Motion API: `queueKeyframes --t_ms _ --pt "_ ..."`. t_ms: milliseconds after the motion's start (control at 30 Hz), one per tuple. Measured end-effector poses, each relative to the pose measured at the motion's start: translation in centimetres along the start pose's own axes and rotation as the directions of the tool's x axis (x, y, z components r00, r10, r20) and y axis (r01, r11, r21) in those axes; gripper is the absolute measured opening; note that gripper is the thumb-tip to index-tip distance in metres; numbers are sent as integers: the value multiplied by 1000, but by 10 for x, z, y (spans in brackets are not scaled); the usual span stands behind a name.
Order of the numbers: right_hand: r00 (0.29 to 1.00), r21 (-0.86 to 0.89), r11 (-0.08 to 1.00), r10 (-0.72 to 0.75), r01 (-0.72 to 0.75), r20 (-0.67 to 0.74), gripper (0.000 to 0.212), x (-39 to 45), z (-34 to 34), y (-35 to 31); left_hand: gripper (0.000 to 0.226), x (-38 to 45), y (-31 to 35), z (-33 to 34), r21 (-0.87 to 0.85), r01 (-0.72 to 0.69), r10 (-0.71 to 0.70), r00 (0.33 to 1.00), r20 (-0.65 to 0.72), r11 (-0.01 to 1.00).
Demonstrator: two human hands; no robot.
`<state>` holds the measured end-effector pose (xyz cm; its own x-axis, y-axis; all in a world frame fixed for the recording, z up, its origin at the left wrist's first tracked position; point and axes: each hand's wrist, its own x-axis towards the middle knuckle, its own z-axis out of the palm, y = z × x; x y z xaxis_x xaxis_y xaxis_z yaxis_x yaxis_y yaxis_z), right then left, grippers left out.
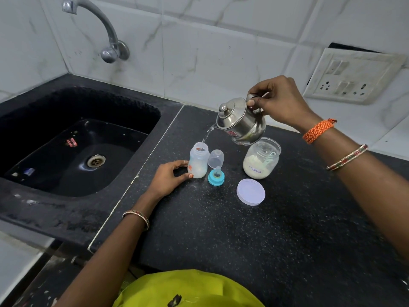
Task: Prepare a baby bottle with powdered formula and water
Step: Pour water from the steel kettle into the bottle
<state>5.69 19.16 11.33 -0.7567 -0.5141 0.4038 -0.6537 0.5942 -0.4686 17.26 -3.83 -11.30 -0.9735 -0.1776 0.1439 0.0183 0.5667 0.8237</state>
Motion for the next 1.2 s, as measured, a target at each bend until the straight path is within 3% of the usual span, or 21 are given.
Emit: queueKeyframes --t_ms 1200 --pt "998 -11 1000 21 -21 -60 13 -1 -5 -3 44 1 -2 1 -19 -15 15 1000 -12 1000"
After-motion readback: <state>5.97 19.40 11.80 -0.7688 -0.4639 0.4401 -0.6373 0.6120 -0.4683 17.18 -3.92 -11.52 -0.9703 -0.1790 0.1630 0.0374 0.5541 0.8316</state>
